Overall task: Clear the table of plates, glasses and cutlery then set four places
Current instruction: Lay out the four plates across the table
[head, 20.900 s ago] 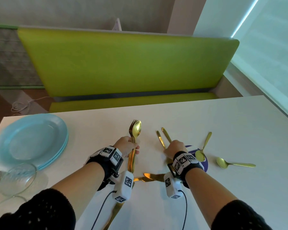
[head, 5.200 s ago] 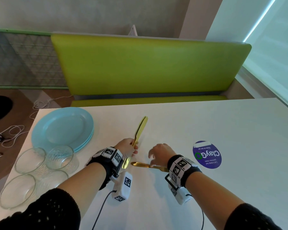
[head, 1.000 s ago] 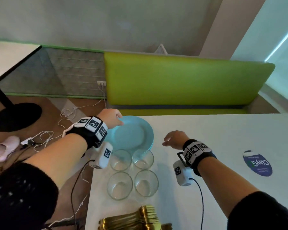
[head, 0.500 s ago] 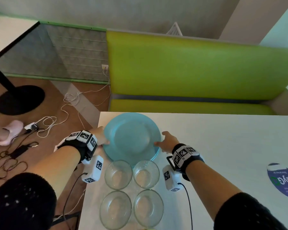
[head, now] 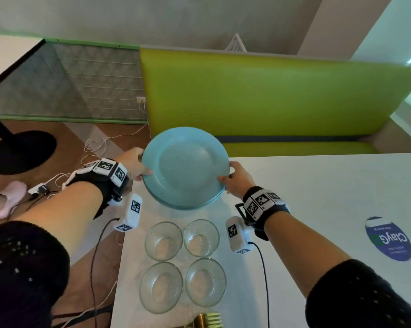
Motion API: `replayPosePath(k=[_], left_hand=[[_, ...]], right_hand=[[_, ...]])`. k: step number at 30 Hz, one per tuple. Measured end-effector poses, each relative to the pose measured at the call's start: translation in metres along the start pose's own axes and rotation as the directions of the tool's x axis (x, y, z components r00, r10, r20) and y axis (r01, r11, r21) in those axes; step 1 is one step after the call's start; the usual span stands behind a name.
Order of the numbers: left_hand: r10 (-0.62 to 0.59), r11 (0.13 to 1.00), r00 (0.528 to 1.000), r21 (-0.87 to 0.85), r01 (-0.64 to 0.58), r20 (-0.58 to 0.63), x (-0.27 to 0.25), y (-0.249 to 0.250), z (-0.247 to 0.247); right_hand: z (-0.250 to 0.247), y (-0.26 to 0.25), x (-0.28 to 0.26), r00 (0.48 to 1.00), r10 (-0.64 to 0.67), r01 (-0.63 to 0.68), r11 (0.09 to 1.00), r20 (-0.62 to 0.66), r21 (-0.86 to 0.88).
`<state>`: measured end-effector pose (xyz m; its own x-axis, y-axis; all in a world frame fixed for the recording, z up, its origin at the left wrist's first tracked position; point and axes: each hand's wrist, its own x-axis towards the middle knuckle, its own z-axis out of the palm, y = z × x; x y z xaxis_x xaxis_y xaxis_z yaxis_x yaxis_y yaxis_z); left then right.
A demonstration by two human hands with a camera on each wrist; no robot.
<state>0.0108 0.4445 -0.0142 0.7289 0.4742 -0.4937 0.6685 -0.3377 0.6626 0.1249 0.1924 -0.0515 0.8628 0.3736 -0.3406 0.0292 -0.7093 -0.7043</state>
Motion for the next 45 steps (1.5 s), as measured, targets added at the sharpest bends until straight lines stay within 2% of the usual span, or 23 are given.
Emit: replayPosePath(k=[3,7,13,21,27,31,35,37,41,43,45], left_hand=[[0.085,0.991,0.996,-0.104,-0.087,-0.028,-0.023,0.026,-0.015],[0.144,0.93,0.989,-0.346,-0.127,0.024,-0.064,0.047,-0.014],[0.223,0.875,0.974,-0.447,-0.187,0.028,-0.139,0.055,0.021],[0.265,0.816,0.959,-0.552,-0.17,0.098,-0.23,0.038,0.102],[0.214,0.764,0.962,-0.643,-0.056,0.171,-0.274,0.043,0.169],[0.198,0.742,0.968,-0.669,-0.046,0.154,-0.277,0.054,0.197],[0.159,0.738,0.978,-0.674,-0.027,0.134,-0.271,0.068,0.218],[0.11,0.749,0.99,-0.662,-0.026,0.085,-0.26,0.072,0.224],[0.036,0.824,0.996,-0.562,-0.073,-0.076,-0.217,0.067,0.234],[0.007,0.843,0.987,-0.531,-0.09,-0.158,-0.218,0.07,0.228],[-0.014,0.858,0.975,-0.504,-0.104,-0.223,-0.223,0.074,0.22]], right_hand=[[-0.028,-0.017,-0.02,0.997,-0.052,0.056,0.997,-0.065,0.061],[-0.062,-0.024,-0.062,0.987,-0.092,0.108,0.987,-0.134,0.117],[-0.094,-0.001,-0.157,0.966,-0.037,0.096,0.971,-0.256,0.221],[-0.109,0.065,-0.276,0.907,0.146,0.027,0.917,-0.396,0.399],[-0.121,0.12,-0.324,0.889,0.254,-0.028,0.861,-0.381,0.508],[-0.134,0.145,-0.343,0.869,0.339,-0.06,0.796,-0.361,0.603],[-0.152,0.163,-0.351,0.851,0.402,-0.018,0.666,-0.338,0.746],[-0.162,0.175,-0.35,0.829,0.434,0.015,0.614,-0.353,0.789],[-0.18,0.206,-0.343,0.765,0.519,-0.001,0.595,-0.382,0.804],[-0.186,0.223,-0.338,0.733,0.559,-0.009,0.577,-0.387,0.816],[-0.188,0.237,-0.332,0.724,0.585,-0.012,0.539,-0.364,0.842]])
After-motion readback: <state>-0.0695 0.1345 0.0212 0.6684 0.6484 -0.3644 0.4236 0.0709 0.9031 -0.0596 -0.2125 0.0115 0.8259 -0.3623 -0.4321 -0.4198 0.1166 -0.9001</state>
